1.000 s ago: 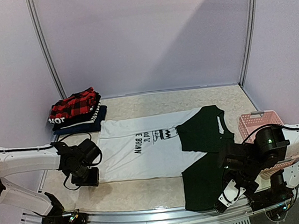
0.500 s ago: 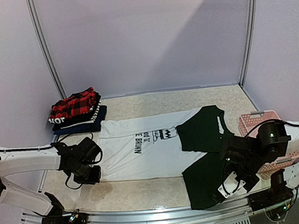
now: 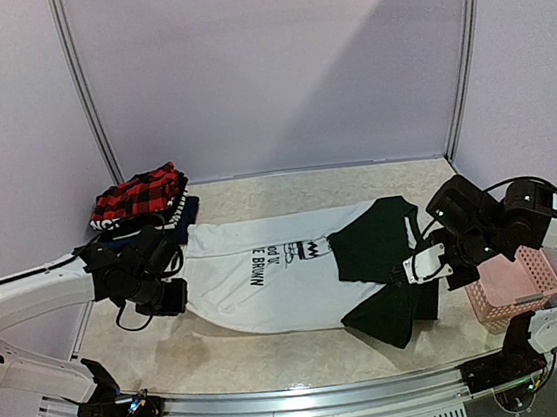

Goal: Fold and stack the mixed laundry pile
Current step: Fold the 1/3-folded T-shirt at the corner of the board.

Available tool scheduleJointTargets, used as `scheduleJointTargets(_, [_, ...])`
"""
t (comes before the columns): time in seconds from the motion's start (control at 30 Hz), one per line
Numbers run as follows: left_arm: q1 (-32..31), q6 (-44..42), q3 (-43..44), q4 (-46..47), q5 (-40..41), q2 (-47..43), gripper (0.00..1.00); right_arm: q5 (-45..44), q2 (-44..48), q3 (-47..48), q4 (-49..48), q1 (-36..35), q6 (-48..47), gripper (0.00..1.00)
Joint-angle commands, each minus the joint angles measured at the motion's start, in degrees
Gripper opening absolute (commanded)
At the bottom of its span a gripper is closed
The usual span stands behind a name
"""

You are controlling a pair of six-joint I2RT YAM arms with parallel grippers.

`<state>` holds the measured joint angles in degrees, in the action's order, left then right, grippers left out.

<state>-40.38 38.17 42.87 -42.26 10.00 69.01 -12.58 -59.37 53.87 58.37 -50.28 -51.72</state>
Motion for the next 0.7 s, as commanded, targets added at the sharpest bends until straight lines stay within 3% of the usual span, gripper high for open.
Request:
scheduleJointTargets(0.0, [0.6,-1.6,2.7,-3.9,4.0,-0.3,0.00,-4.3,1.2,3.2,-3.8,4.3,-0.6,0.00])
scheduleJointTargets(0.4, [4.6,-2.4,2.9,-1.0,5.3,-0.2,0.00,-8.3,0.8,4.8,-14.5,11.0,1.1,0.00])
scheduleJointTargets(0.67, [7.4,-6.8,7.7,4.9,4.4,9.3,0.00,-7.3,-3.7,6.2,-23.2,16.4,1.0,0.00])
